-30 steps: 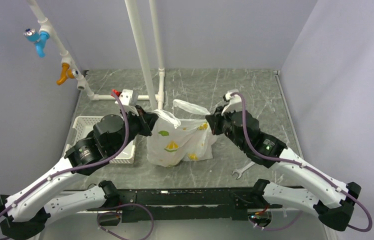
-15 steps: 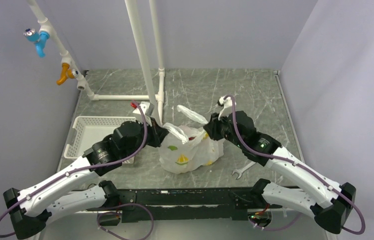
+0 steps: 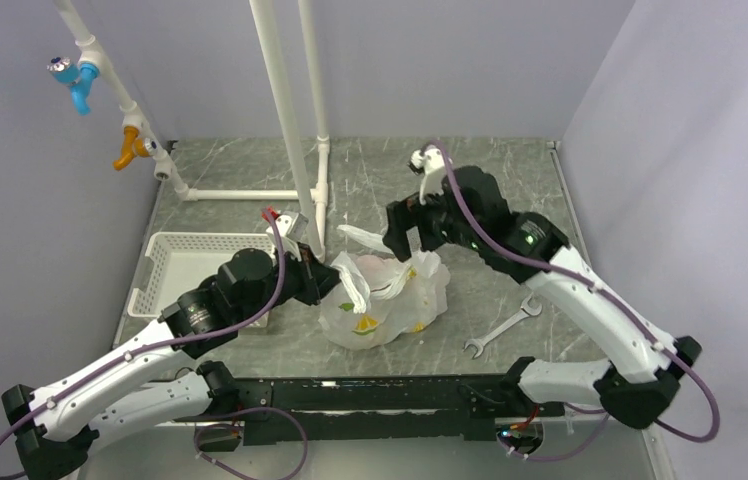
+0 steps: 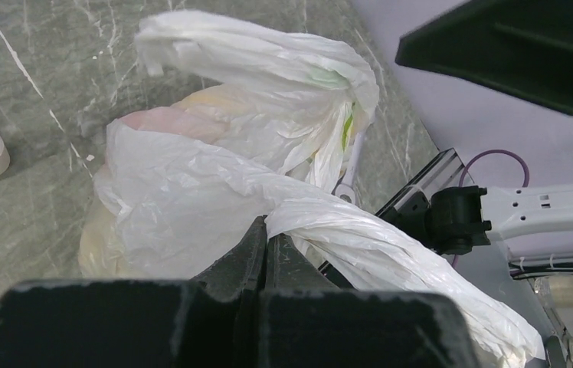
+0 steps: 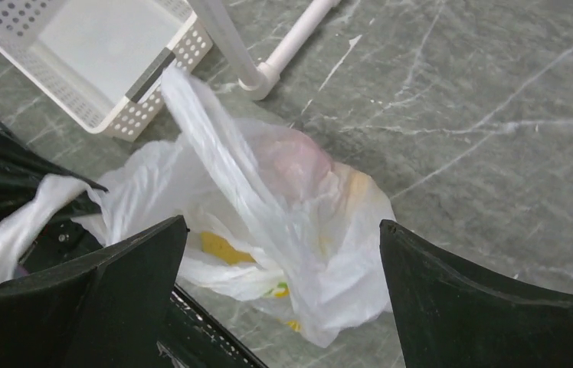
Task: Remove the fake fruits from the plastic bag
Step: Adjust the plastic bag at the center of the board.
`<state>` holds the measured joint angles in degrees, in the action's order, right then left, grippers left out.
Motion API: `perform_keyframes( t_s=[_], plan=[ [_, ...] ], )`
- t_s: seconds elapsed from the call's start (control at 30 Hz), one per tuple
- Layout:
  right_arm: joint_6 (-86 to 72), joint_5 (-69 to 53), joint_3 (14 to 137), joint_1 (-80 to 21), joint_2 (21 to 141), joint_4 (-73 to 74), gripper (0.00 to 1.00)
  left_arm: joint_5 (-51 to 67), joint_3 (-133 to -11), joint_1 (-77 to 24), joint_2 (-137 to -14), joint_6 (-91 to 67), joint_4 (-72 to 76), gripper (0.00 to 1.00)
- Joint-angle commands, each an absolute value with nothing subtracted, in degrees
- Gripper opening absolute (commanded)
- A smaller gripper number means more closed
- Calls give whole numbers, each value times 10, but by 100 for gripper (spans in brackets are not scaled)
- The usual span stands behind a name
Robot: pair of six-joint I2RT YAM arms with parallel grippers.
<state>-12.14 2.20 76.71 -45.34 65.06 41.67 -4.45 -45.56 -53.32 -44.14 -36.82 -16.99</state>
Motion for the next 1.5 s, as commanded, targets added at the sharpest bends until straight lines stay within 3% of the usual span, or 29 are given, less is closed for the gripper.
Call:
perform_keyframes(
  t_s=[0.0,0.2,0.3,0.47,0.57,0.63,0.83,0.9,0.93,1.03,1.2,1.3,1.47],
  plan=[
    [-79,-4,886,-462,749,528,99,-45,-455,-532,-434,-379,-157,0],
    [-73,108,991,-533,864,578,99,-52,-456,-532,-440,-383,-160,0],
    [-72,186,1016,-555,918,583,92,-58,-458,-532,-441,-380,-172,0],
    [-81,220,1033,-564,948,553,54,-67,-454,-532,-440,-380,-180,0],
    [-91,246,977,-575,883,481,14,-84,-451,-532,-436,-387,-190,0],
    [-96,253,906,-581,806,385,0,-100,-443,-532,-430,-396,-194,0],
    [-104,192,579,-580,477,90,0,-103,-405,-532,-402,-416,-175,2],
    [-96,137,515,-578,404,56,0,-89,-402,-532,-391,-406,-183,18],
    [-96,114,497,-578,382,54,0,-76,-404,-532,-386,-394,-184,32],
    [-107,77,473,-578,359,63,0,-25,-436,-532,-390,-348,-199,58],
    [-112,70,458,-578,359,64,0,52,-549,-532,-449,-256,-289,88],
    [-116,66,457,-578,366,61,0,76,-639,-535,-507,-206,-365,99],
    [-115,64,463,-578,374,70,0,35,-782,-597,-601,-77,-492,99]
  ],
)
